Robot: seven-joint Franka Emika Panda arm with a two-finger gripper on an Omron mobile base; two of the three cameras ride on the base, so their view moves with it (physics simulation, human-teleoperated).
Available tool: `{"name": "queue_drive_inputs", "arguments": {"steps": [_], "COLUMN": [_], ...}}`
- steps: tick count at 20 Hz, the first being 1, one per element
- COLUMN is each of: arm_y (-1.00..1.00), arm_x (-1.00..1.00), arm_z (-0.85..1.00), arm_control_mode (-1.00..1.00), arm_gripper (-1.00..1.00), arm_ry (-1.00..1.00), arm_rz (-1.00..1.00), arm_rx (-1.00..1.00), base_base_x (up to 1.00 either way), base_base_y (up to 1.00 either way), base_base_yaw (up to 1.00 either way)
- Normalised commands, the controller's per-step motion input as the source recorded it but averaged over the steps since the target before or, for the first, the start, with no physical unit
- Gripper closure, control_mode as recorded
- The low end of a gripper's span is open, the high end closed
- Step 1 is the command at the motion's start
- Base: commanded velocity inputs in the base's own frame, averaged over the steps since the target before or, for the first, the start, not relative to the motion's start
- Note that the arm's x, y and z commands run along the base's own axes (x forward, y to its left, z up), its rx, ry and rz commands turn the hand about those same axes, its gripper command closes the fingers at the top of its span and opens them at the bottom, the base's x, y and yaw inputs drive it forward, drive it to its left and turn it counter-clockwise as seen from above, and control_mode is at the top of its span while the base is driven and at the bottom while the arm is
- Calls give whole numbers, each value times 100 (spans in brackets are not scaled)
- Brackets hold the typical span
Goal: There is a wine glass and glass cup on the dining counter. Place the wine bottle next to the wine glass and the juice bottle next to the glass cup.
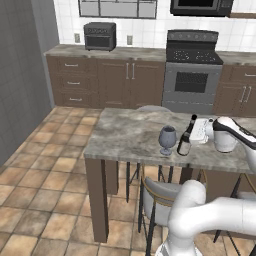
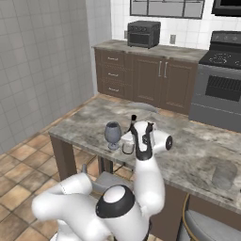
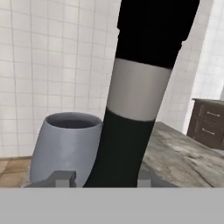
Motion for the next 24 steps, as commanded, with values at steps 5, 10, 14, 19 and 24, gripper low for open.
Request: {"name": "queue_drive_inputs", "arguments": {"steps": [5, 10, 14, 19, 24], "arm_y": [7, 2, 0, 0, 0], "arm_x": [-7, -3, -1, 0, -1], "arm_z": [-38, -38, -38, -33, -31], "arm_control_mode": [-100, -100, -100, -100, -100], "arm_gripper": [100, 100, -100, -100, -100], "arm_ry": [0, 0, 0, 0, 0], "arm_rz": [-10, -7, -2, -1, -1], "arm_rx": [-7, -6, -4, -2, 0], "base_base_x": [0, 0, 0, 0, 0], "base_base_y": [0, 0, 0, 0, 0], "base_base_yaw": [0, 0, 0, 0, 0]}}
